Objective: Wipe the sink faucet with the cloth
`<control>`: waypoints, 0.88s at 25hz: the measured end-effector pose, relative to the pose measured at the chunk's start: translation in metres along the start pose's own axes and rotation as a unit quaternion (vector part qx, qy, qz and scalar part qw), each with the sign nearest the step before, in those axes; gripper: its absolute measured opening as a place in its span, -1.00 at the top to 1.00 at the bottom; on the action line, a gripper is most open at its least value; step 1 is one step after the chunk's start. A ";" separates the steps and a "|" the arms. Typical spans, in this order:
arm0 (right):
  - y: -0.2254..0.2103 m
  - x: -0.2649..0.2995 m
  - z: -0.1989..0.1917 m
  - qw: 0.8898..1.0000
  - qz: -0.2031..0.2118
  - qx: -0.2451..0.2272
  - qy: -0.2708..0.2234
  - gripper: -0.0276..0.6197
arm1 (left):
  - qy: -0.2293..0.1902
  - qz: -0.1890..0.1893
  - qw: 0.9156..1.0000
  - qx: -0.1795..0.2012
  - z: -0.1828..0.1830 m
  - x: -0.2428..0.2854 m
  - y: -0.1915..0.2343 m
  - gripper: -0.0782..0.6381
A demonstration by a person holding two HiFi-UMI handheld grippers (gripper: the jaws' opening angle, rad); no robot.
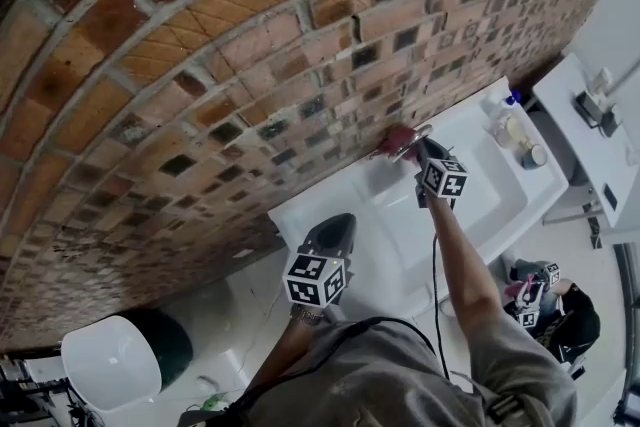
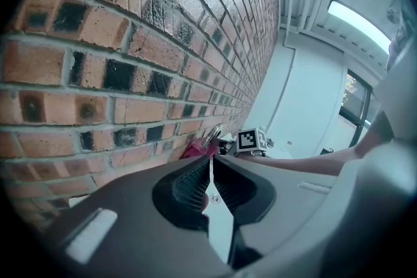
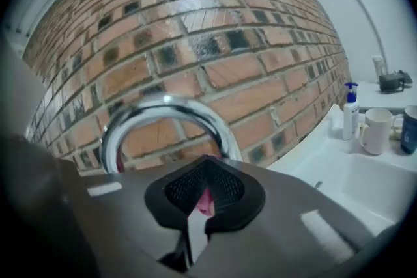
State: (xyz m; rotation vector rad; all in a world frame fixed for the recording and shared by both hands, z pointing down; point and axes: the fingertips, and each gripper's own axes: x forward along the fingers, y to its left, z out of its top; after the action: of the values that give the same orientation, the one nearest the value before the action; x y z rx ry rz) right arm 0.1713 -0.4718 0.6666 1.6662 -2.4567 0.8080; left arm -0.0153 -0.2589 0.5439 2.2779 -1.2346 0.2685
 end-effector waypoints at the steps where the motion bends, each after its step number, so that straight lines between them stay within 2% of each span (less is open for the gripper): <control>1: -0.002 0.005 -0.010 1.000 -0.004 -0.006 0.015 0.91 | 0.000 0.000 1.000 0.000 0.000 0.000 0.000 0.69; 5: -0.018 0.018 -0.035 0.997 -0.026 -0.029 0.066 0.91 | -0.002 -0.001 1.000 0.000 0.002 -0.002 0.000 0.69; 10: -0.026 0.019 -0.055 0.991 -0.018 -0.059 0.119 0.91 | -0.001 -0.001 1.000 0.000 0.000 -0.004 0.002 0.69; 14: -0.035 0.002 -0.062 0.984 -0.036 -0.081 0.154 0.91 | -0.003 -0.008 1.000 0.001 0.004 -0.005 -0.005 0.69; 17: -0.030 -0.030 -0.056 0.988 -0.028 -0.076 0.131 0.91 | -0.001 -0.014 1.000 0.009 0.002 -0.009 -0.014 0.68; 22: 0.033 -0.102 -0.021 0.996 0.037 -0.063 0.048 0.91 | 0.008 -0.028 0.999 0.018 -0.005 -0.011 -0.034 0.60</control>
State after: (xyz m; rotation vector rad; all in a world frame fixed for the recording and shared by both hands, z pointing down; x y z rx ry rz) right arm 0.1795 -0.3670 0.6384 1.4671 -2.4619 0.7068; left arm 0.0067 -0.2331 0.5317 2.3335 -1.1653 0.2900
